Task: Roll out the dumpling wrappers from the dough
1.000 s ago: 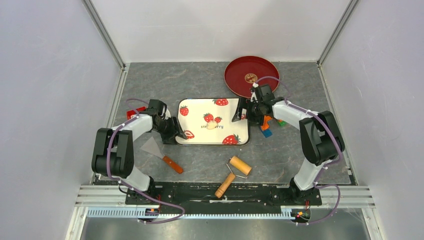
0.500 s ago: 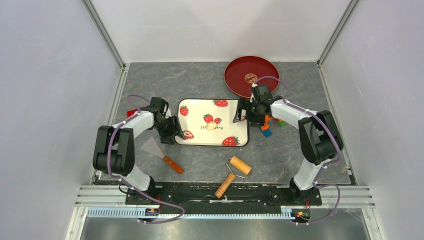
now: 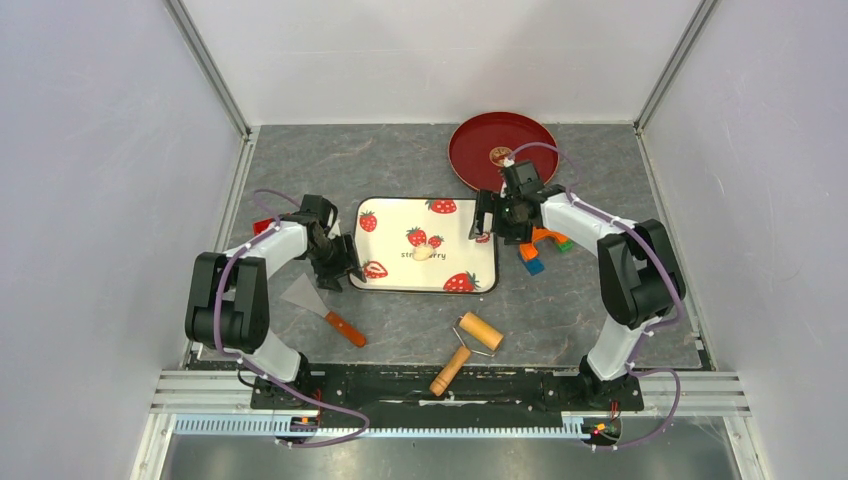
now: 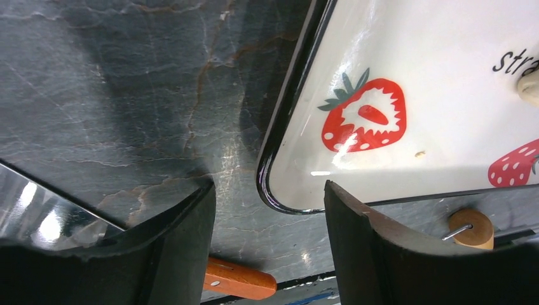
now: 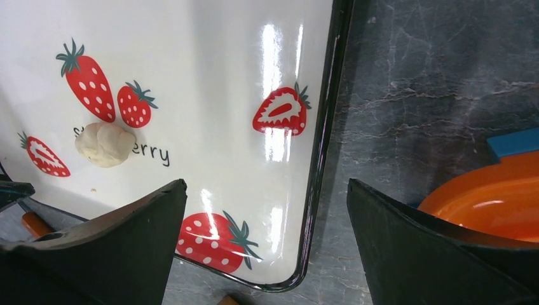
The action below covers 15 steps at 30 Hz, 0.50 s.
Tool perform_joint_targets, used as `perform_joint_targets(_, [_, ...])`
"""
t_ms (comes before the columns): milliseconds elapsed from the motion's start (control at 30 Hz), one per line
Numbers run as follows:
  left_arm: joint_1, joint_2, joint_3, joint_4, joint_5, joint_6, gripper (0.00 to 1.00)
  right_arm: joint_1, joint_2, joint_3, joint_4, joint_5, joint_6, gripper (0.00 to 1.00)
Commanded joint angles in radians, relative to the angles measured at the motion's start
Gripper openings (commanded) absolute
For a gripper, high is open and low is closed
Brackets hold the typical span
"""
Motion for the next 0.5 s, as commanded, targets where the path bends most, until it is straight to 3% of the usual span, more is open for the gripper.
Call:
perform_joint_targets(0, [0.0,0.006,0.005,0.039,0.009,0.046,0.67,0.005,0.048,0.007,0.029,-0.063,-0.027,0.98])
perform_joint_targets(133, [0.0,0.045,0.005,0.077,0.103,0.024,0.63,0.008,0.08,0.019,0.037,-0.089,-0.025,0.98])
perform_joint_targets(467, [-0.03,0.035,-0.033,0.095,0.185,0.01,0.58,0.008,0.079,0.003,0.071,-0.14,-0.02,0.98])
